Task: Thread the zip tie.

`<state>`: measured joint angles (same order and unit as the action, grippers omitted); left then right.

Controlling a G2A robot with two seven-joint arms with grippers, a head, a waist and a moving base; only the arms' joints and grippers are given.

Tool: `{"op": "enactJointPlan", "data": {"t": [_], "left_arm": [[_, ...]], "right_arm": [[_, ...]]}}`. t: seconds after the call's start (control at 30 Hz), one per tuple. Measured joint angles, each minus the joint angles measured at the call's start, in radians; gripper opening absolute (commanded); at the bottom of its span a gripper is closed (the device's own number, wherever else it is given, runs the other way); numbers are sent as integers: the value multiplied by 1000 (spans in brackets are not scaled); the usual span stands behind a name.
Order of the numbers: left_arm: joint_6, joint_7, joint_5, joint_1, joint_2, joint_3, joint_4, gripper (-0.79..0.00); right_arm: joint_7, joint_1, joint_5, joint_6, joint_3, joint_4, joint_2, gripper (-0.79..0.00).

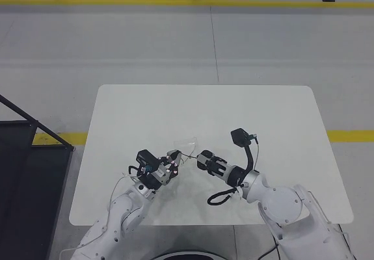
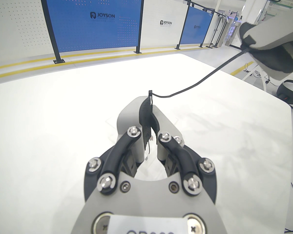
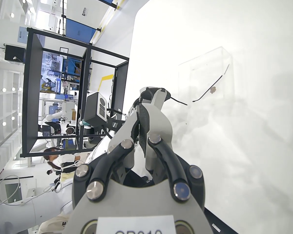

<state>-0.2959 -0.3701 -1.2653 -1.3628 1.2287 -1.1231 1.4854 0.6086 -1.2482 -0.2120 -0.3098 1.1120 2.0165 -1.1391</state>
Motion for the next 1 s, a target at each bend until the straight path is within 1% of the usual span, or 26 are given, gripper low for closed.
{"op": "enactJointPlan", "data": {"t": [0.13,0.63,0.83,1.0], "left_arm": [[0,0,0,0,0,0,0,-785],[0,0,0,0,0,0,0,-785],[0,0,0,0,0,0,0,-785],[0,0,0,0,0,0,0,-785]], "right_arm": [[1,2,7,7,-2,-1,-2,-785],[-14,3,75,92,0,-35,-10,-785],[-12,24,71,68,-12,-60,-14,-785],[-11,46,67,28,-23,-88,-19,-785]]}}
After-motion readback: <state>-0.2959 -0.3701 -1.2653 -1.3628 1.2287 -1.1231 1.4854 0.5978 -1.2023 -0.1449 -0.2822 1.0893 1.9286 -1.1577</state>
